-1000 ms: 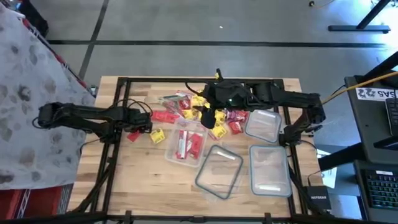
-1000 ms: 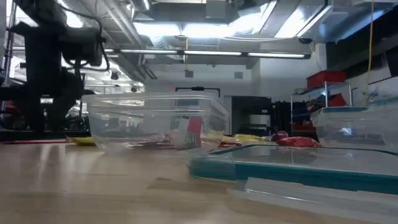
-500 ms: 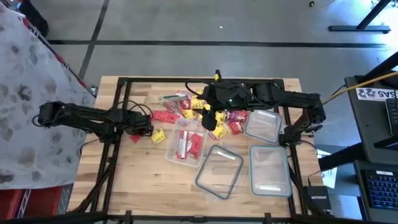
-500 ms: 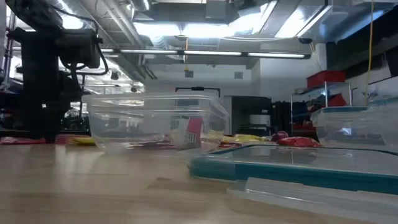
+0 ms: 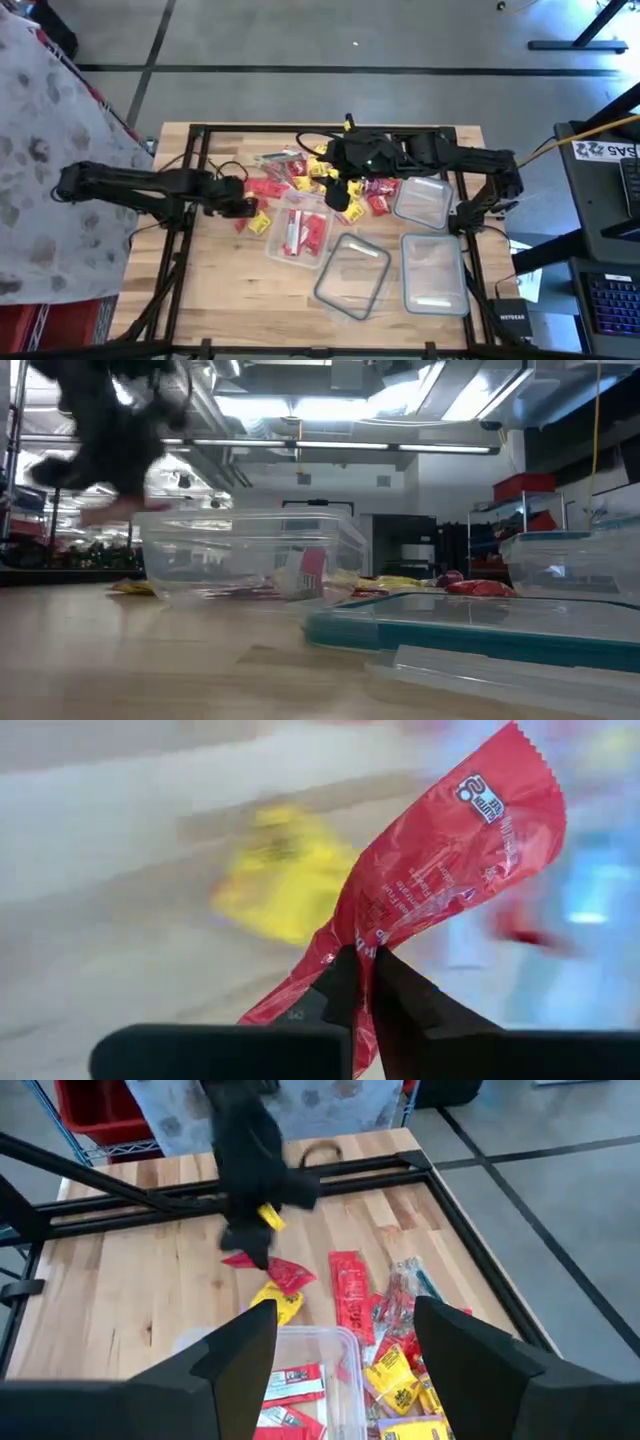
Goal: Sort candy
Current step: Put the red candy strip into the rectangular transparent bin
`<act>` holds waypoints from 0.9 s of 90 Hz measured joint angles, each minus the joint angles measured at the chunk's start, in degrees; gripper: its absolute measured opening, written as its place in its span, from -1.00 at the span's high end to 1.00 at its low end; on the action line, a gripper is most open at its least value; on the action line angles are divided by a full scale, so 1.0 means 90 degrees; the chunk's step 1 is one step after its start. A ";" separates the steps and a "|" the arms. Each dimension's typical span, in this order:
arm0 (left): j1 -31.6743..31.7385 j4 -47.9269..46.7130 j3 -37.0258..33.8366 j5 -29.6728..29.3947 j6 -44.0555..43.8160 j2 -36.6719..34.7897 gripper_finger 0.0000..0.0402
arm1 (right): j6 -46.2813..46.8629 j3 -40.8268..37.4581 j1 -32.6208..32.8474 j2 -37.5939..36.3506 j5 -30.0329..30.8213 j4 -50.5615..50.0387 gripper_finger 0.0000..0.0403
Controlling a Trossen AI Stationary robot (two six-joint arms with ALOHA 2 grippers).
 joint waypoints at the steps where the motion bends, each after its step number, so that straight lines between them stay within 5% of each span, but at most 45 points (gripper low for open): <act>1: -0.0045 0.0111 0.0024 -0.0057 -0.0044 0.0000 1.00 | 0.0000 0.0000 0.0000 0.0000 0.0003 0.0000 -0.11; 24: -0.0769 0.3785 -0.0032 -0.1420 -0.0418 0.0803 1.00 | -0.0042 0.0000 -0.0006 0.0000 0.0249 0.0040 -0.11; 48: -0.0778 0.4258 -0.0041 -0.1513 -0.0917 0.2058 0.88 | -0.0065 0.0000 -0.0007 0.0000 0.0296 0.0117 -0.11; 81: -0.0771 0.4419 -0.0029 -0.1347 -0.1279 0.2361 0.35 | -0.0036 0.0000 -0.0005 0.0000 0.0194 -0.0019 -0.11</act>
